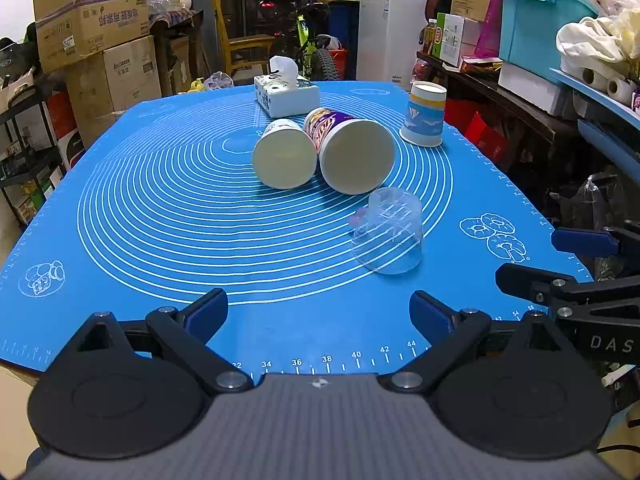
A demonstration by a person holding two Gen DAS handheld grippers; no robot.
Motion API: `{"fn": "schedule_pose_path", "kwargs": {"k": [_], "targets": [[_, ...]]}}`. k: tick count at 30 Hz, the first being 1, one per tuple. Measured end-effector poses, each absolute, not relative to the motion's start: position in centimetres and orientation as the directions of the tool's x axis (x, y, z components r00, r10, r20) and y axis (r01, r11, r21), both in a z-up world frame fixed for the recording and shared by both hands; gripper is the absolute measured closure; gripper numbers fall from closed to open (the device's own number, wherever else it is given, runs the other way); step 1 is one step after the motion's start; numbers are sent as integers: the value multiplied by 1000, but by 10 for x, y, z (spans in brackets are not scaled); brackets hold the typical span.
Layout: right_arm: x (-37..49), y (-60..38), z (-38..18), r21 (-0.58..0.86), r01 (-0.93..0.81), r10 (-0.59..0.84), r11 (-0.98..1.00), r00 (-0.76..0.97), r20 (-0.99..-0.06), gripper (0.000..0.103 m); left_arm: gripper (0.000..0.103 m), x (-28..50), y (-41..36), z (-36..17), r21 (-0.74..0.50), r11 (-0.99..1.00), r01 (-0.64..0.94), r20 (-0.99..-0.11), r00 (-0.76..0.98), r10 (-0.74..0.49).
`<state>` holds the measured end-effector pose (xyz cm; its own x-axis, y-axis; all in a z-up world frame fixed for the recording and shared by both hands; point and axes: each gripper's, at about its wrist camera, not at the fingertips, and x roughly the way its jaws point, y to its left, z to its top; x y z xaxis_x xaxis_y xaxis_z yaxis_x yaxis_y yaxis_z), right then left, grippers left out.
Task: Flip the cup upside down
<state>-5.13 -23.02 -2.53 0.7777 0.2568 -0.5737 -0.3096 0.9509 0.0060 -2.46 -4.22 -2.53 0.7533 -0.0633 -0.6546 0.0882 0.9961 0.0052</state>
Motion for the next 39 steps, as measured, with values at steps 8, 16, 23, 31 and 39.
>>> {"fn": "schedule_pose_path", "kwargs": {"k": [8, 16, 23, 31, 39], "targets": [[-52, -231, -28, 14, -307, 258, 952, 772, -580, 25, 6, -24, -43, -27, 6, 996, 89, -657, 751, -64], [-52, -231, -28, 16, -306, 258, 952, 772, -581, 25, 6, -24, -42, -28, 5, 996, 91, -658, 751, -65], [-52, -230, -29, 18, -305, 258, 952, 771, -582, 25, 6, -24, -42, -27, 5, 996, 90, -658, 750, -65], [-52, -231, -29, 18, -305, 258, 952, 771, -582, 25, 6, -24, -42, -28, 5, 996, 91, -659, 749, -65], [-52, -231, -29, 19, -305, 259, 952, 770, -583, 25, 6, -24, -43, -30, 4, 996, 91, -660, 749, -66]]}}
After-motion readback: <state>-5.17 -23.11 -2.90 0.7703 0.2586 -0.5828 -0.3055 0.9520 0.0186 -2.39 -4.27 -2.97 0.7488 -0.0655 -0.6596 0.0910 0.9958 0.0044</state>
